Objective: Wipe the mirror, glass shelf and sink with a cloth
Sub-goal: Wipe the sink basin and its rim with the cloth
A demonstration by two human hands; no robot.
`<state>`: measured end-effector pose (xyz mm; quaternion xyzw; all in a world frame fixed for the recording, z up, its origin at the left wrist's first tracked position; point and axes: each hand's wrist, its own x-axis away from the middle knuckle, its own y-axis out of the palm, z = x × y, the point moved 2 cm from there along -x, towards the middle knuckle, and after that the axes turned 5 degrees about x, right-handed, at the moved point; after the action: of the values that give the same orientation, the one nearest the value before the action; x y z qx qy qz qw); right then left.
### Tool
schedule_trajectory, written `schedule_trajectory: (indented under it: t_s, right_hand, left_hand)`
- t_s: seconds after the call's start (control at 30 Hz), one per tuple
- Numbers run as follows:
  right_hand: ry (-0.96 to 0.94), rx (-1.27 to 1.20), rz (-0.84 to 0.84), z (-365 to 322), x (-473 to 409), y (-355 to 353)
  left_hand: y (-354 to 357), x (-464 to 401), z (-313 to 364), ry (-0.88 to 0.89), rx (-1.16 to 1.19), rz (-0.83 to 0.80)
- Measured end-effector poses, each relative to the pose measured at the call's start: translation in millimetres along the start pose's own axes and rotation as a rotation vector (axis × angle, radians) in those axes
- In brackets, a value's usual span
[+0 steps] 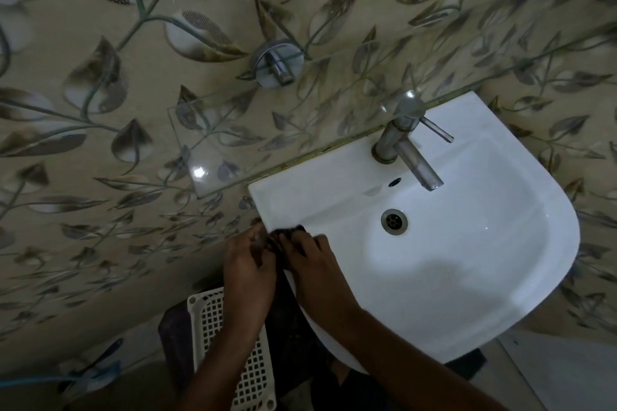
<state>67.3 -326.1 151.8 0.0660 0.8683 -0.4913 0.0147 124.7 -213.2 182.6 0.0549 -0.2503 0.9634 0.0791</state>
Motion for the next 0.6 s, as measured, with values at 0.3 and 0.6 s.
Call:
schedule_trajectory:
  t_s: [0.3, 0.6]
  right_hand:
    - [0.087, 0.143, 0.056, -6, -75, 14]
    - [0.062, 0.079, -0.078, 7, 117, -8]
  left_hand:
    - [-16, 3, -1, 0.009, -0.059, 0.045]
    - [4, 65, -23, -0.068, 0.027, -0.241]
